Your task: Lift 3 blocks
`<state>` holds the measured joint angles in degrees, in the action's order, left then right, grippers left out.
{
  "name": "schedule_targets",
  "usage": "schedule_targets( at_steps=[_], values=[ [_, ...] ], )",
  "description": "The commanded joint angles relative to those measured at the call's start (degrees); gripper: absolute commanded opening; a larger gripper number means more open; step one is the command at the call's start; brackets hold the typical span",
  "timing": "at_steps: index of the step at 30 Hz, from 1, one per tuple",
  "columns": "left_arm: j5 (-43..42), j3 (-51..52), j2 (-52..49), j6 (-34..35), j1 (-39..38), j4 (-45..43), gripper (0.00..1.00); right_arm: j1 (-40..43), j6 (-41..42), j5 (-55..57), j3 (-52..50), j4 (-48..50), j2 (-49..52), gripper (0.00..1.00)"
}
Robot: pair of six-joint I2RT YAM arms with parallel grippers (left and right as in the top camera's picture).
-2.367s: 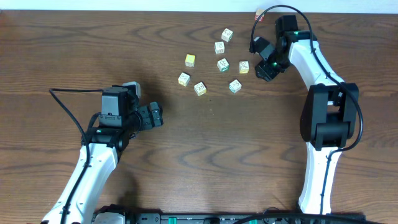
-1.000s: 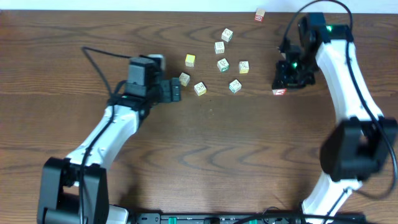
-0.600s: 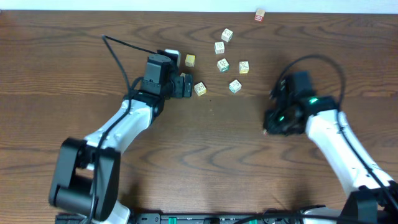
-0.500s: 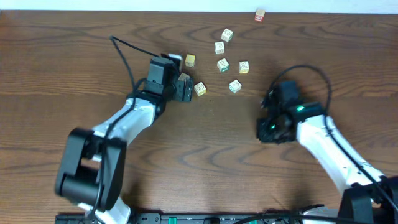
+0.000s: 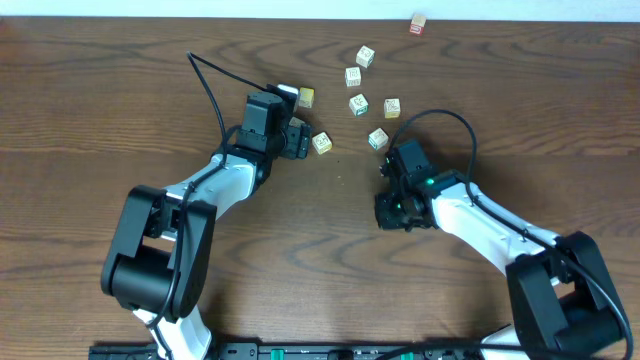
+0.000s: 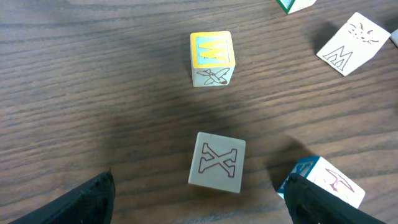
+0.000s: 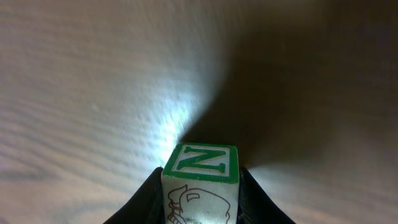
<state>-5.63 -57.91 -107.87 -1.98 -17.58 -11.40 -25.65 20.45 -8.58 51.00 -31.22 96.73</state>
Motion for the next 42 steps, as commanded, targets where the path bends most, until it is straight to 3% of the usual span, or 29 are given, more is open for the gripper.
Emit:
schedule_targets(
  at_steps=[1,9,15,18,24,27,30,34,37,38,42],
  values=[
    [0.5,-1.2,-3.5,-0.8,0.2,-1.6,0.87,-0.7,1.0,0.8,-1.2,2.1,6.7,0.20],
    [0.6,-2.2,-7.1,-0.8,0.2,-4.2,0.69,-0.7,1.0,0.8,-1.2,5.3,9.8,0.25],
    [0.6,-2.6,-7.1,-0.7,0.4,-5.9,0.66,-0.7,0.9,0.8,-1.2,5.2,9.8,0.26],
    [0.6,-2.8,-7.1,-0.7,0.5,-5.9,0.59,-0.7,0.9,0.9,-1.2,5.2,9.8,0.26],
    [0.8,-2.8,-7.1,0.3,0.5,-5.4,0.27,-0.7,0.9,0.9,-1.2,4.7,9.8,0.29],
    [0.8,-2.8,-7.1,1.9,0.5,-4.6,0.25,-0.7,0.9,0.9,-1.2,4.5,9.8,0.34],
    [0.7,-2.8,-6.9,2.7,0.5,-2.9,0.24,-0.7,1.0,1.2,-1.2,3.5,9.7,0.25],
    [0.8,-2.8,-6.1,2.7,0.5,0.1,0.24,-0.7,0.1,3.9,-1.2,2.9,9.3,0.44],
    [0.7,-2.8,-5.2,2.7,0.5,1.8,0.23,-0.5,-1.0,4.0,-1.1,2.8,8.6,0.80],
    [0.8,-2.8,-5.0,2.7,0.5,2.2,0.23,-0.5,-1.0,4.0,-0.8,2.7,8.5,0.86],
    [0.7,-2.8,-4.4,2.8,0.5,3.8,0.19,-0.5,-2.4,3.8,1.3,0.7,8.5,0.89]
  ],
)
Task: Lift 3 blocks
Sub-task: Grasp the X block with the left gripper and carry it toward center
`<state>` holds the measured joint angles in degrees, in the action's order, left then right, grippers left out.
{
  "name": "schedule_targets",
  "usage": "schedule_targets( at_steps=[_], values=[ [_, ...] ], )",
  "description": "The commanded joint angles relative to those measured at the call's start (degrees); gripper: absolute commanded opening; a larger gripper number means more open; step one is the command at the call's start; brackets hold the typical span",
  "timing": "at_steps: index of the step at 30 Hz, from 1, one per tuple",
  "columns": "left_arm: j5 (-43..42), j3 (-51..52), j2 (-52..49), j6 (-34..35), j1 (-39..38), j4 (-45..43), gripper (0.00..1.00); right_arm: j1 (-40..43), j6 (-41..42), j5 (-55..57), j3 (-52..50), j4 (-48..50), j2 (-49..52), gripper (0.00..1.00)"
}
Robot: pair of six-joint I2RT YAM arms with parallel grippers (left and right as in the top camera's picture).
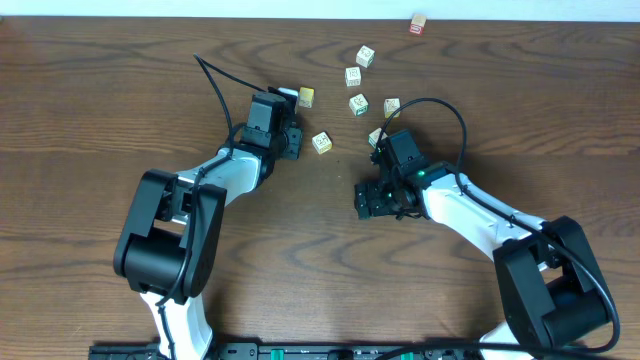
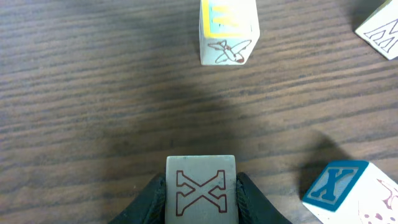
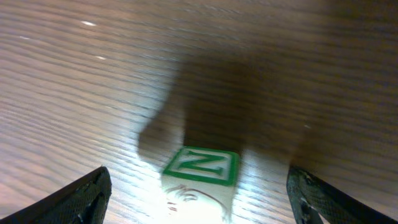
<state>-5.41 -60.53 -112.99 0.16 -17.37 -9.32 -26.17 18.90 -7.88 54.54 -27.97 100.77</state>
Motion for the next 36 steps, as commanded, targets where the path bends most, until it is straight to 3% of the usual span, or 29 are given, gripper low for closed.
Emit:
schedule_targets(
  at_steps=[1,5,8,17,23,30,36],
  values=[
    [0.5,-0.2,0.9,1.1,0.3,2.5,0.14,0.1,-1.4,3.2,-1.1,-3.7,4.4,0.90],
    [0.5,-0.2,3.8,5.2,0.3,7.6,0.08,1.0,-4.5,3.7,6.2,-9.4,4.3,0.99],
    [0.5,0.0,8.2,10.6,0.3,13.1,0.07,4.3,-7.4,4.9,11.9,-11.3,4.3,0.99],
    [0.5,3.0,24.1,13.2,0.2,22.3,0.07,13.6,-17.0,-1.4,19.6,-14.9,4.3,0.99],
    [0.5,11.7,31.7,17.0,-2.1,22.4,0.07,13.3,-20.3,-2.4,19.7,-13.0,5.1,0.99],
    [0.6,17.9,32.5,23.9,-9.3,20.7,0.08,11.7,-21.2,-2.7,20.3,-6.2,10.4,0.99],
    [5.4,18.1,32.5,29.4,-16.8,18.8,0.07,10.5,-24.3,-2.7,26.1,-4.2,20.9,0.86]
  ],
)
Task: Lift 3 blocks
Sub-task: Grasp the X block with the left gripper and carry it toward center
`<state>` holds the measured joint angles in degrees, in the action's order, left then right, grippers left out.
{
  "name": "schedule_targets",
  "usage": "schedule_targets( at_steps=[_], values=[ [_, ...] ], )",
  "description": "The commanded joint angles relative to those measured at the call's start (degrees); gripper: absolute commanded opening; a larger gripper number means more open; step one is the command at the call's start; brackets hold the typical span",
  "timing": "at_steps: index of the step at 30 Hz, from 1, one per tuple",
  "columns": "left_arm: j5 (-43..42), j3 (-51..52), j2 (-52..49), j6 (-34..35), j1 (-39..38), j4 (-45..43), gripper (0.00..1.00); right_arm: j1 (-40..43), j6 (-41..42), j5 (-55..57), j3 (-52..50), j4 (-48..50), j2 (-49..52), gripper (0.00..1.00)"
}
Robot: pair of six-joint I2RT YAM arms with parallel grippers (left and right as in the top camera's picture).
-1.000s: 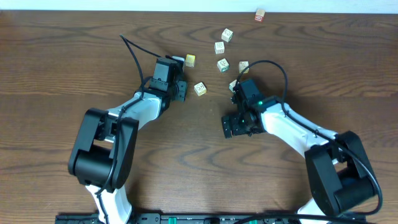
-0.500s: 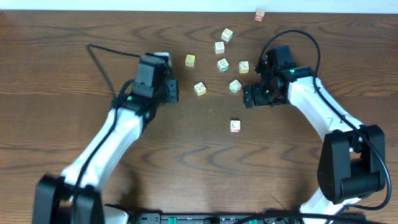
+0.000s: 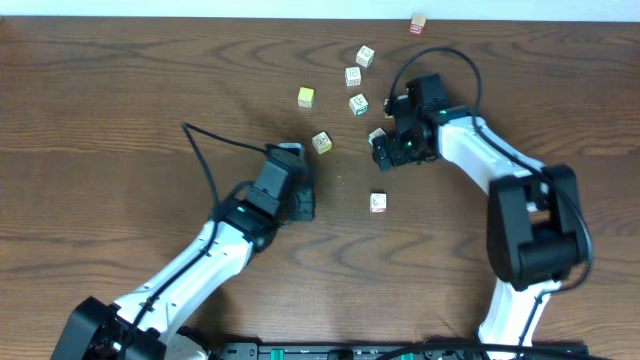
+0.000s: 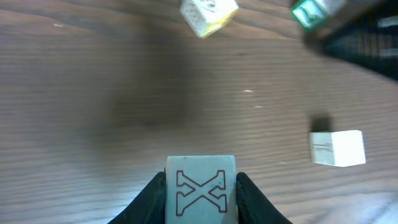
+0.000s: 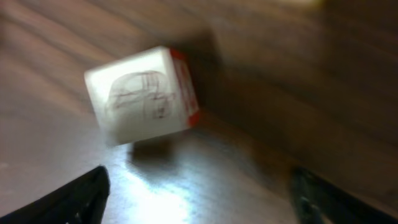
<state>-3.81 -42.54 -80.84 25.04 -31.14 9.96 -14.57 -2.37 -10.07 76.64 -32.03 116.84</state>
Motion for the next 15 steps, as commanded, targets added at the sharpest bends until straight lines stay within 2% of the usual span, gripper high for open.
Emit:
schedule_targets(
  at_steps=[1,7,15],
  values=[
    [4.0,0.1,0.3,4.9,-4.0,-0.7,0.08,-1.4,-3.6,-0.5,5.4,-0.3,6.2,0.83],
    [6.8,0.1,-0.1,6.3,-7.8,-1.9,0.08,-2.6,-5.5,-0.3,10.8,-1.2,9.8,0.70],
    [7.9,0.1,-1.2,8.5,-8.2,-2.8,0.08,-3.4,-5.3,1.9,11.1,-5.3,9.8,0.23]
  ],
)
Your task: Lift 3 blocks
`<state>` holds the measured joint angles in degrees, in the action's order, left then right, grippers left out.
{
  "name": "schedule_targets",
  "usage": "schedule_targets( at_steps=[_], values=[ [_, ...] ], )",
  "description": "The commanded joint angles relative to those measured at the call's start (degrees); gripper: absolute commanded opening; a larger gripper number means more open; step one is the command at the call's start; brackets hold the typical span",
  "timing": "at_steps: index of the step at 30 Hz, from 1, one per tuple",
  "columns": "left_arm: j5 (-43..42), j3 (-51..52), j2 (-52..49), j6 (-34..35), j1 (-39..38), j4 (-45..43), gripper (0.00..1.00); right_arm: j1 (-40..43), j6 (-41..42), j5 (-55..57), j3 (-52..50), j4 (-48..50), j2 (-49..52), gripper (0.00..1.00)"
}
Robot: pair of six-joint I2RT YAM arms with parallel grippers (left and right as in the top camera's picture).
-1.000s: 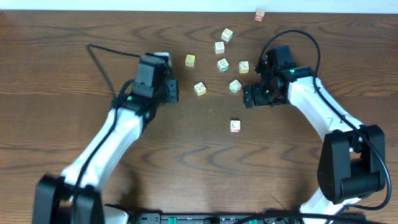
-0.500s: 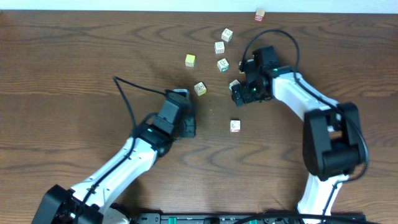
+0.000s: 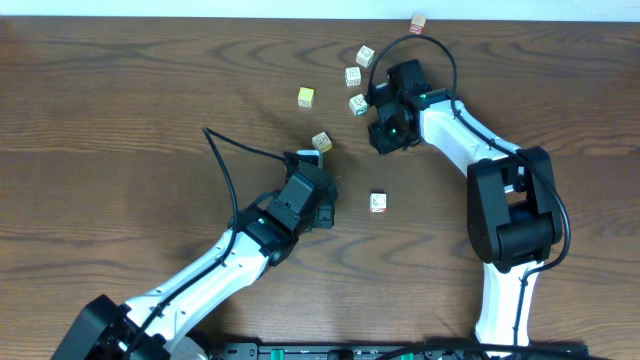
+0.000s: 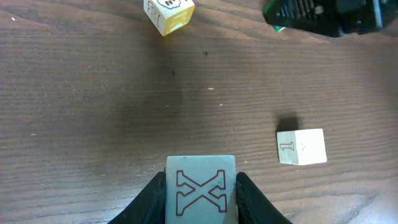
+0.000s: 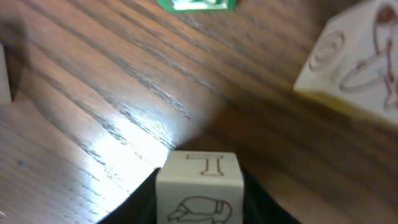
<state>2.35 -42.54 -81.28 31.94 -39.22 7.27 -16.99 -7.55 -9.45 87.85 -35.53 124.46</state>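
Observation:
My left gripper [image 4: 201,194] is shut on a pale block with a red-outlined X [image 4: 201,188], held over the table's middle [image 3: 318,203]. Ahead of it to the right, a pale block [image 4: 301,147] lies alone on the wood [image 3: 378,202]. My right gripper [image 5: 199,193] is shut on a pale block marked T [image 5: 199,182], at the near edge of the block cluster [image 3: 383,137]. A green-edged block [image 5: 196,4] and a tilted pale block [image 5: 357,68] lie just beyond the T block.
Several loose blocks are scattered at the back middle: a yellow one [image 3: 305,96], one near my left gripper [image 3: 322,142], others [image 3: 352,76] behind the right gripper. A red block [image 3: 418,22] sits at the far edge. Cables arc over both arms.
My right gripper was open beside a red-edged block; it is now shut on the T block, slightly further back-left. My left gripper, still holding the X block, has shifted a little right.
At first my right gripper held an N block and my left stood open over the X block. Then the left was shut on the X block and the right open, the N block on the table. The left then held X mid-table; the right now grips T.

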Motion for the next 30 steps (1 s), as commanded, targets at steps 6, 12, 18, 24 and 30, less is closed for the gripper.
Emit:
schedule_targets(
  at_steps=[6,12,18,24,30],
  values=[
    [1.7,0.1,-0.7,1.6,-0.1,0.1,0.08,-0.9,0.3,4.5,2.7,-8.1,-1.1,0.03],
    [0.7,0.1,-4.5,0.6,-0.2,-2.1,0.08,-0.4,5.3,5.1,3.6,-17.1,-13.6,0.01],
    [-0.8,0.1,-10.3,-0.3,-1.7,-8.1,0.08,1.2,10.6,5.1,-5.6,-18.6,-22.8,0.01],
    [-3.2,0.1,-11.2,-0.3,-4.2,-12.9,0.08,1.1,15.0,4.3,-21.5,-13.0,-28.1,0.01],
    [-1.9,0.1,-12.5,-0.3,-6.1,-15.6,0.08,-0.2,18.4,1.4,-34.4,-5.4,-28.9,0.01]
  ],
)
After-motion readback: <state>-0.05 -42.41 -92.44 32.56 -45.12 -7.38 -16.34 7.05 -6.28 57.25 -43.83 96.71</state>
